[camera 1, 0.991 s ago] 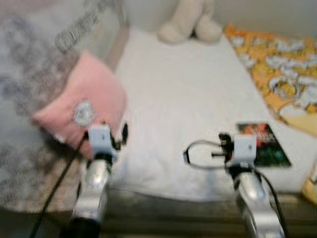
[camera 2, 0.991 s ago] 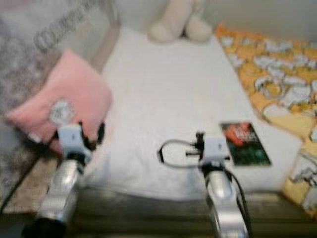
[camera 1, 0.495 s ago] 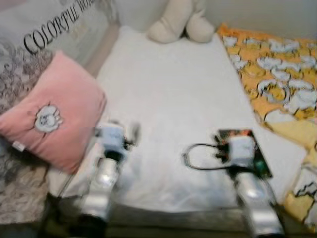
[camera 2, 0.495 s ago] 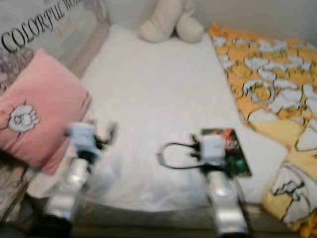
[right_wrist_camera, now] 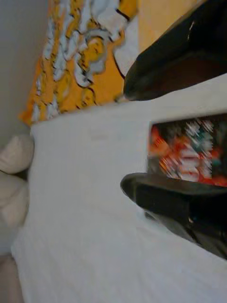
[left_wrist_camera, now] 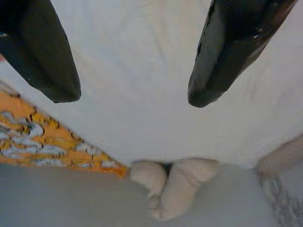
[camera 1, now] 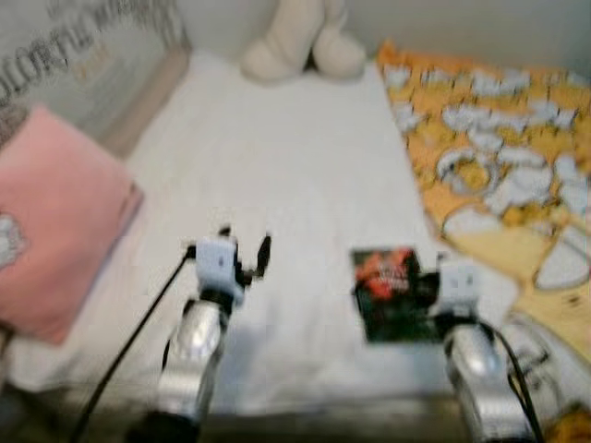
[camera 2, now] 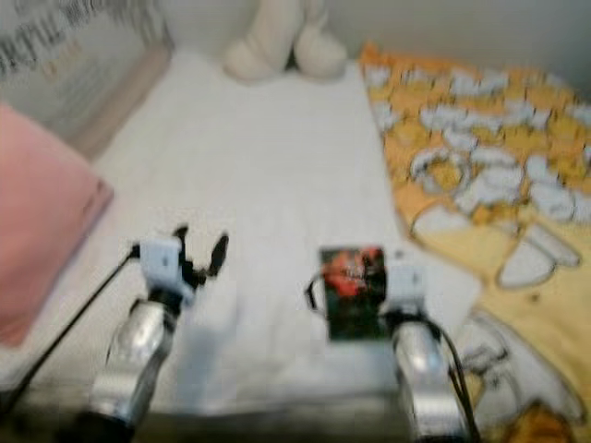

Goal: Clean up the room

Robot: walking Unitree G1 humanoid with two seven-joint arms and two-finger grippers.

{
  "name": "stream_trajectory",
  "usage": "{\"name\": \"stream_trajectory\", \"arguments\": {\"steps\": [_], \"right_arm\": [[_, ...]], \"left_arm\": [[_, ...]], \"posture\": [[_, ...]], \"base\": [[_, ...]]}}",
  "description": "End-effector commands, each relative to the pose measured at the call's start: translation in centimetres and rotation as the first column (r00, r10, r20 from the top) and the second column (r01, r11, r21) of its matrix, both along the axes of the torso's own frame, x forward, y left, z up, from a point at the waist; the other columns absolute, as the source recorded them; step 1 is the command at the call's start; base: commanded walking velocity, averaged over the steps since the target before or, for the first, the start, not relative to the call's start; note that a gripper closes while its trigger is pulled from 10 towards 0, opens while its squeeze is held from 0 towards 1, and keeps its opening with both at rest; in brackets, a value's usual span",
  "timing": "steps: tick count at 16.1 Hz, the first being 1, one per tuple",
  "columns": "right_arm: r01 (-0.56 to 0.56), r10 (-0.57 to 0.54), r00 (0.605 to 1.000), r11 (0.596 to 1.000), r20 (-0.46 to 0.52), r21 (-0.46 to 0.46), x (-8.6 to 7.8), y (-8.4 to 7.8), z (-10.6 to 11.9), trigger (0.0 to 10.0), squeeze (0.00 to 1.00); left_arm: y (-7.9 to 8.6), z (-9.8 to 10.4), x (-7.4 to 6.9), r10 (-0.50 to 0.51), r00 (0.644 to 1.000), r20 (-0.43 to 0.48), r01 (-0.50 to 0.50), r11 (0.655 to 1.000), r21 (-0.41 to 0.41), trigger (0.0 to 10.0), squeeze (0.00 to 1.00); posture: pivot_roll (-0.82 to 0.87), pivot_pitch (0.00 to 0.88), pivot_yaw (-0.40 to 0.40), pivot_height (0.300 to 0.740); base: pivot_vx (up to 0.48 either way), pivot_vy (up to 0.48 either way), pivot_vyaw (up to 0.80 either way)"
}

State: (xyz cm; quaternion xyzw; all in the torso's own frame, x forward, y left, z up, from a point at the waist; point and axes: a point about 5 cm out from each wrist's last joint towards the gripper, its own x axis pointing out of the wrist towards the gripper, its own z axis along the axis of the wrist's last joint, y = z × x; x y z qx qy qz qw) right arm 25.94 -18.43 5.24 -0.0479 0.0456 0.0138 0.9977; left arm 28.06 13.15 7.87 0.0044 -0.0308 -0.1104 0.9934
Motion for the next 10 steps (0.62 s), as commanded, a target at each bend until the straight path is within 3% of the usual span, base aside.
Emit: {"name": "stream_trajectory", "arguments": {"steps": [1, 3, 4, 5, 7, 10], "right_arm": [[-0.01, 0.01, 1.0, 1.0, 0.002, 0.022, -0.1, 0.5, -0.1, 10.0, 1.0], [0.017, -0.015, 0.999, 0.998, -0.034, 0.052, -0.1, 0.0, -0.6, 10.0, 1.0], [0.022, -0.016, 0.996, 0.997, -0.083, 0.072, 0.5, -0.4, -1.1, 10.0, 0.0], [0.051, -0.016, 0.982, 0.983, -0.19, 0.179, 1.7, -1.2, -2.1, 10.0, 0.0], [0.041, 0.05, 0.958, 0.95, -0.283, 0.308, 3.4, -1.0, -2.8, 10.0, 0.0], [0.09, 0.057, 0.949, 0.894, -0.311, 0.438, 4.5, -0.5, -2.7, 10.0, 0.0]], "left_arm": [[0.8, 0.0, -0.2, 0.013, 1.0, 0.002, -0.013, 1.0, 0.016, 10.0, 0.0], [0.7, -0.2, -0.3, 0.001, 1.0, -0.007, -0.001, 1.0, 0.01, 10.0, 0.0], [1.0, 0.0, 0.0, 0.025, 1.0, -0.003, -0.025, 0.999, 0.022, 10.0, 0.0], [1.4, 0.2, 0.7, 0.033, 0.999, -0.009, -0.032, 0.997, 0.073, 10.0, 0.0], [2.8, 1.0, 1.9, 0.05, 0.999, -0.016, -0.048, 0.995, 0.088, 10.0, 0.0], [4.4, 3.5, 2.9, 0.044, 0.997, 0.066, -0.051, 0.993, 0.11, 10.0, 0.0]], "posture": [[-0.04, 0.0, 0.006, 0.74], [-0.04, 0.0, 0.007, 0.74], [-0.04, 0.0, 0.009, 0.74], [-0.02, 0.0, 0.015, 0.74], [-0.01, 0.0, 0.02, 0.74], [0.04, 0.0, 0.009, 0.74]], "base": [[0.27, -0.394, 0.0], [0.272, -0.392, 0.0], [0.0, 0.0, 0.0], [0.0, 0.0, 0.0], [0.0, 0.0, 0.0], [0.0, 0.0, 0.0]]}}
